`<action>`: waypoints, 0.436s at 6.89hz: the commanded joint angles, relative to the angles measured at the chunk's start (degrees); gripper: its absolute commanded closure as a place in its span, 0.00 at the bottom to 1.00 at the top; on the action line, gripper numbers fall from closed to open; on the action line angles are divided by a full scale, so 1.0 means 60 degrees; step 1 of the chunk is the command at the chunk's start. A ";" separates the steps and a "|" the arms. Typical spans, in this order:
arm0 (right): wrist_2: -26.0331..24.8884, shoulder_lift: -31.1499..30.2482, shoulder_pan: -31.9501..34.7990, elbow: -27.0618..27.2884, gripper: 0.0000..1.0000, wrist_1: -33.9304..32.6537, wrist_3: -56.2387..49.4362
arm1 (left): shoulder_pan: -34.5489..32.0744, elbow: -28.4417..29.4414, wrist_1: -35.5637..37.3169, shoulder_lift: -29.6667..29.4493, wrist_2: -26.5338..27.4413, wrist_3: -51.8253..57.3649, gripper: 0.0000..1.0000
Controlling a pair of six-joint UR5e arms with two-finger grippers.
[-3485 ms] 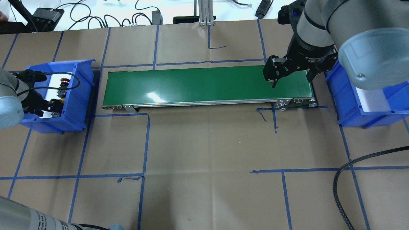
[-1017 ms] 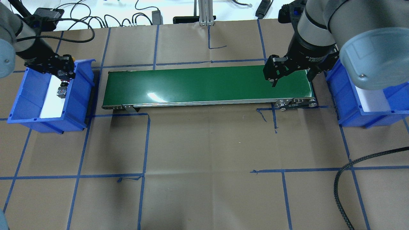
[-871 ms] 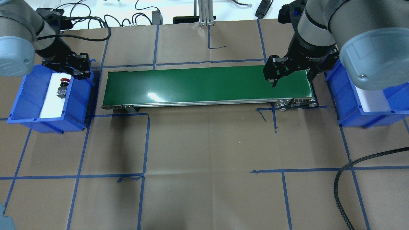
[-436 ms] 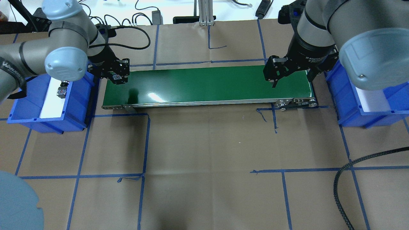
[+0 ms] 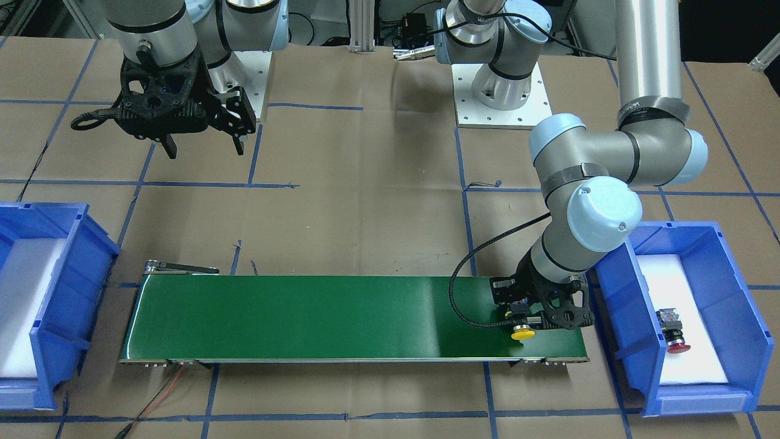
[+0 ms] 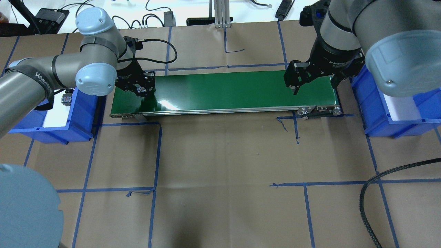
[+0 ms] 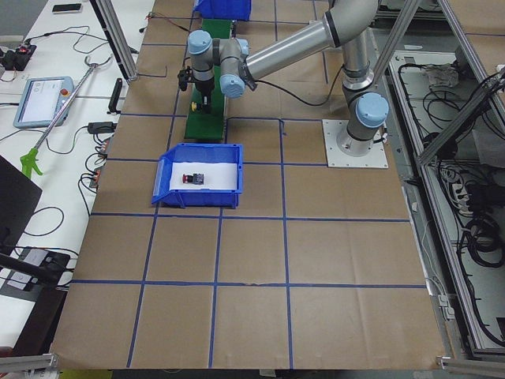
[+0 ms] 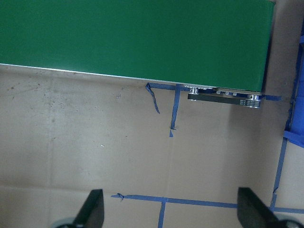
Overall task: Transport two buttons from left to right
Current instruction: 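Lift the yellow button and carry it onto the green conveyor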
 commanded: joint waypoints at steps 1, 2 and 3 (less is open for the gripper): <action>0.0000 0.0006 0.0000 -0.0001 0.00 0.0000 -0.0015 | -0.0137 -0.0551 0.0272 0.0157 -0.0017 -0.0341 0.91; 0.0000 0.0006 0.0000 0.0013 0.00 0.0000 -0.0015 | -0.0138 -0.0553 0.0317 0.0099 -0.0017 -0.0342 0.69; 0.0000 0.0006 0.0000 0.0013 0.00 0.0000 -0.0015 | -0.0138 -0.0553 0.0405 0.0026 -0.0017 -0.0414 0.01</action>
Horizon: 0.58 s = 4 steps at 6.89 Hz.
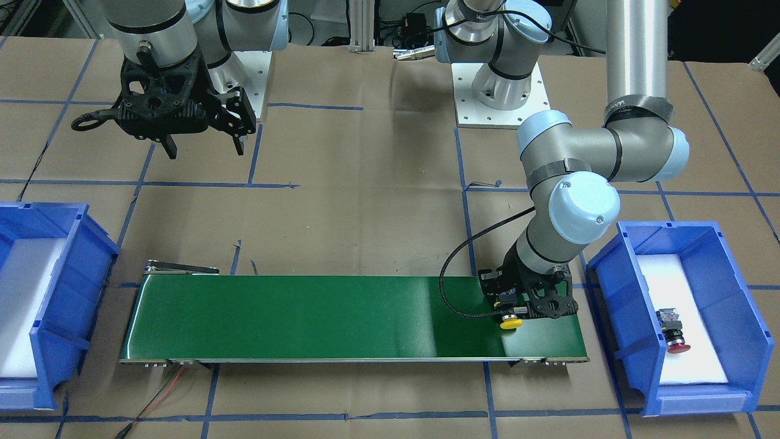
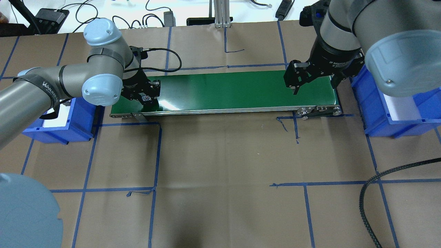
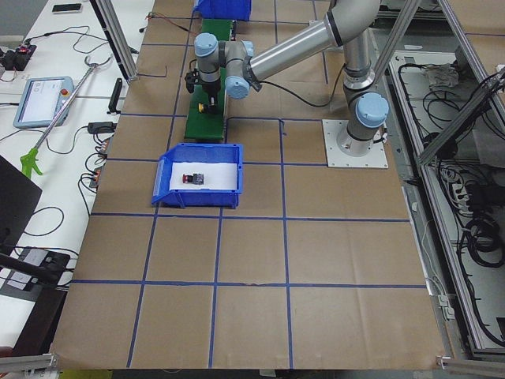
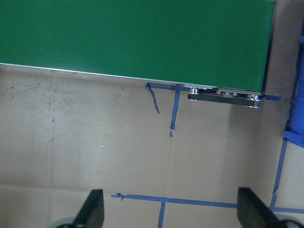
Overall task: Transport two buttons from left to right
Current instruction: 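Lift the yellow button and carry it onto the green conveyor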
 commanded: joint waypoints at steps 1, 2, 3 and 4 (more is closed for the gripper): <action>0.0000 0.0015 0.0000 -0.0009 0.00 -0.0015 0.0013 | -0.0008 0.0109 0.0164 0.0039 -0.0001 -0.0174 0.00; 0.0000 0.0000 0.0000 -0.0009 0.00 -0.0015 -0.0002 | -0.0008 0.0371 0.0135 0.0272 -0.0030 -0.0161 0.00; 0.0000 0.0015 0.0000 -0.0009 0.00 -0.0015 -0.0002 | 0.0050 0.0722 -0.0198 0.0564 -0.0030 -0.0161 0.00; 0.0000 0.0015 0.0000 -0.0009 0.00 -0.0015 -0.0002 | 0.0079 0.1117 -0.0883 0.0872 -0.0030 -0.0161 0.00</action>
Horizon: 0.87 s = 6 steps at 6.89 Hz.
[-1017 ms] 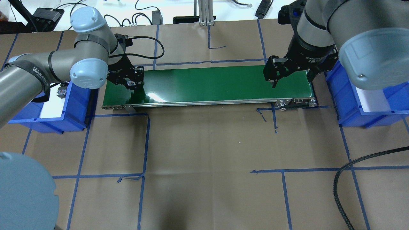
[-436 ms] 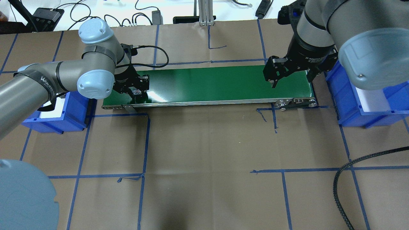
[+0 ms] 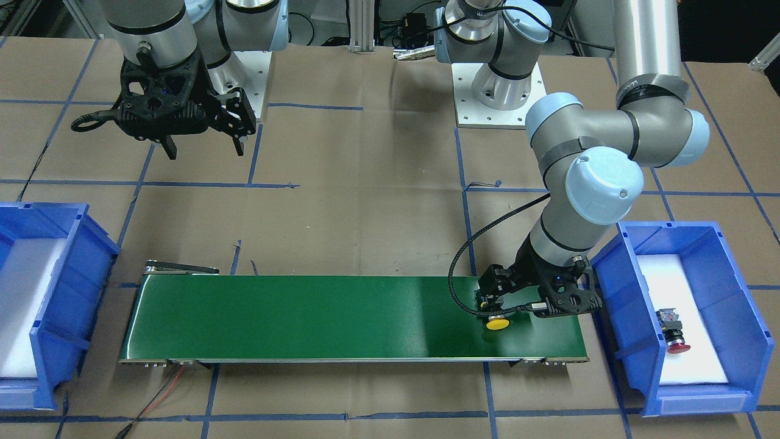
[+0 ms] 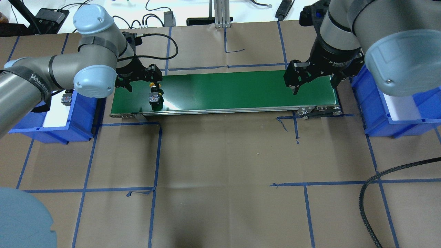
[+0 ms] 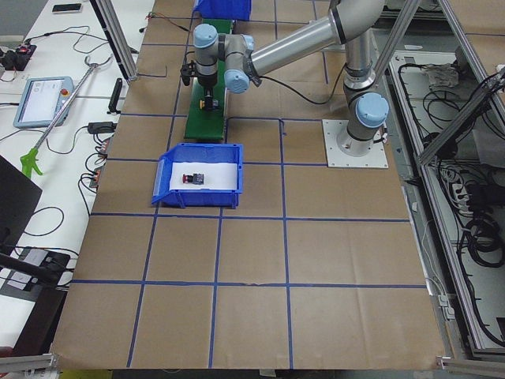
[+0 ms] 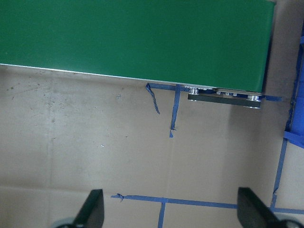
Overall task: Transport two buttons from left to right
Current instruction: 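Release the yellow button on the belt and raise the left gripper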
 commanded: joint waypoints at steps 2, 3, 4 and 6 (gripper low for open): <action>0.0000 0.0005 0.0000 -0.0001 0.00 -0.0001 0.0014 | 0.0141 0.0990 -0.1638 0.0816 -0.0003 0.0113 0.00; 0.0000 -0.0010 0.0000 -0.0001 0.00 -0.0001 0.0028 | 0.0200 0.1006 -0.1627 0.0818 -0.0003 0.0143 0.00; 0.0000 -0.0010 0.0000 -0.0001 0.00 -0.0001 0.0014 | 0.0592 0.1049 -0.1627 0.0818 -0.0018 0.0593 0.00; 0.0000 -0.0010 0.0000 -0.0001 0.00 -0.0001 0.0028 | 0.2111 0.1050 -0.1656 0.0818 -0.0018 0.2945 0.00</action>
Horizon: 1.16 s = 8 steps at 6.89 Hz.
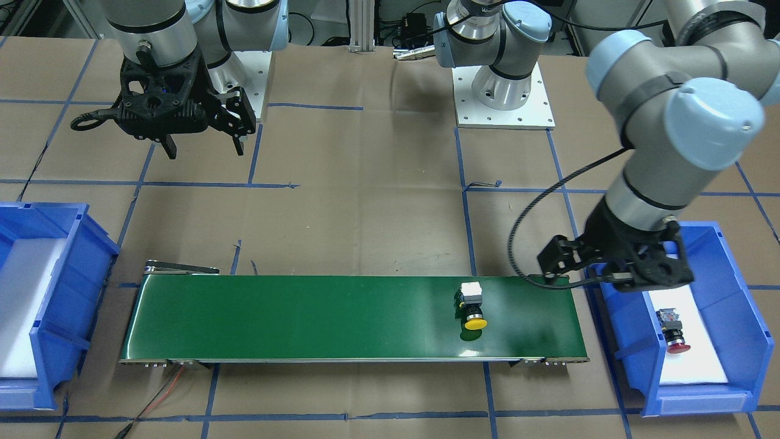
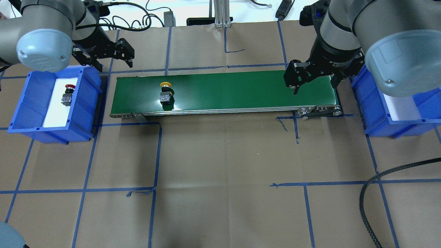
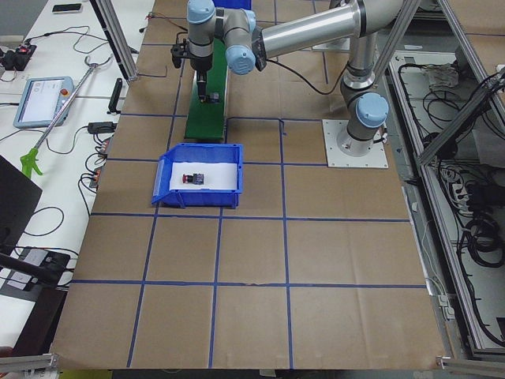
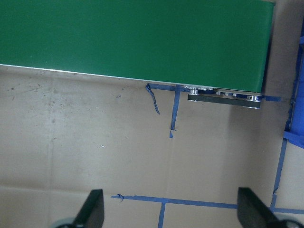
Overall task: Transport two buttons from left to right
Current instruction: 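Release the yellow button on the belt and raise the left gripper, then lower the left gripper into the bin and grasp the red-capped button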
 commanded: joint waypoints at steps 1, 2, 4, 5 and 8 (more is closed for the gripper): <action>0.0000 -0.0001 0.0000 0.0007 0.00 0.0000 0.0010 | 0.1461 0.0030 -0.0019 -0.0027 0.0020 0.1798 0.00; 0.0000 0.0013 0.0000 0.0007 0.00 0.0000 0.0025 | 0.2062 0.0030 -0.0005 -0.0114 0.0005 0.2428 0.00; 0.0000 -0.0001 0.0000 0.0007 0.00 0.0000 0.0025 | 0.3366 0.0016 0.0126 -0.0508 -0.0053 0.3790 0.00; 0.0015 0.0013 0.0000 0.0007 0.00 0.0000 0.0025 | 0.3444 0.0001 0.0156 -0.0714 -0.0039 0.3768 0.00; 0.0015 0.0013 0.0000 0.0021 0.00 0.0000 0.0025 | 0.3430 -0.0028 0.1413 -0.1695 -0.0039 0.3812 0.00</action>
